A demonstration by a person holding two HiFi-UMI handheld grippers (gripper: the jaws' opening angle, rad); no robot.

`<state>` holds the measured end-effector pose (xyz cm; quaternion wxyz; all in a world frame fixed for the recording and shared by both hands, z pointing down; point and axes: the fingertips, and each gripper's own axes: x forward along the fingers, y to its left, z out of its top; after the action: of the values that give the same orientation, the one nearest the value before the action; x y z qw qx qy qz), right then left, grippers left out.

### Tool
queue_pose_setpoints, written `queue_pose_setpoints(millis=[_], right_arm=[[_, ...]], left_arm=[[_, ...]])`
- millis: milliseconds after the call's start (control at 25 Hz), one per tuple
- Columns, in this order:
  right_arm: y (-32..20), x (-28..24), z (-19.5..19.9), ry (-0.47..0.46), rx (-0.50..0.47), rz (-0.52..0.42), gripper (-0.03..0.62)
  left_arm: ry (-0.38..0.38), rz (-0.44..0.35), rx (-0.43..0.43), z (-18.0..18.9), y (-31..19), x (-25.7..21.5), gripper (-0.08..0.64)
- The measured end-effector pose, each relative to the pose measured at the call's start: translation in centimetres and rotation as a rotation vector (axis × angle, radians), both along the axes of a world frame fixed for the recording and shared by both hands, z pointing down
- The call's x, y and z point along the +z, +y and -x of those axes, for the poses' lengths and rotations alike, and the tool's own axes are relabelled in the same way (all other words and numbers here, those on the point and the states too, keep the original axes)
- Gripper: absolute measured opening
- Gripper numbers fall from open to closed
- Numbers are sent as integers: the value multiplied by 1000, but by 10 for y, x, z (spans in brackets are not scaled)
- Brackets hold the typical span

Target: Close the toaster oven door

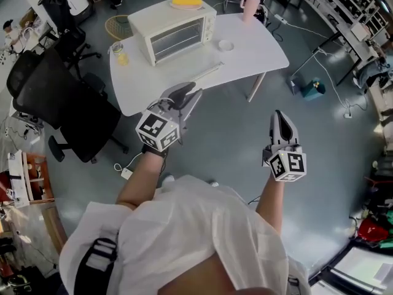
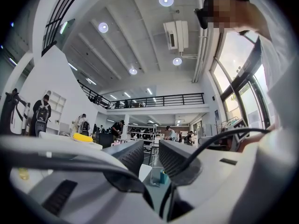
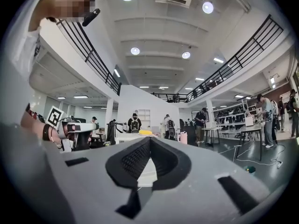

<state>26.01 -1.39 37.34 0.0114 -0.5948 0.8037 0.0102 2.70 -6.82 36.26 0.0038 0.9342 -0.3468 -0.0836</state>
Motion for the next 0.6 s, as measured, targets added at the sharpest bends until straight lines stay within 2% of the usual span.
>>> queue_pose_setpoints(millis=[280, 440, 600], right_arm=[[6, 4, -60, 26, -48, 14, 5], [5, 10, -86, 38, -73, 22, 5], [-1, 19, -95, 39, -94, 25, 5]], left_arm=[[0, 3, -51, -57, 11, -1, 86], [-7, -3, -108, -71, 15, 2, 74], [-17, 5, -150, -77, 17, 11, 62]])
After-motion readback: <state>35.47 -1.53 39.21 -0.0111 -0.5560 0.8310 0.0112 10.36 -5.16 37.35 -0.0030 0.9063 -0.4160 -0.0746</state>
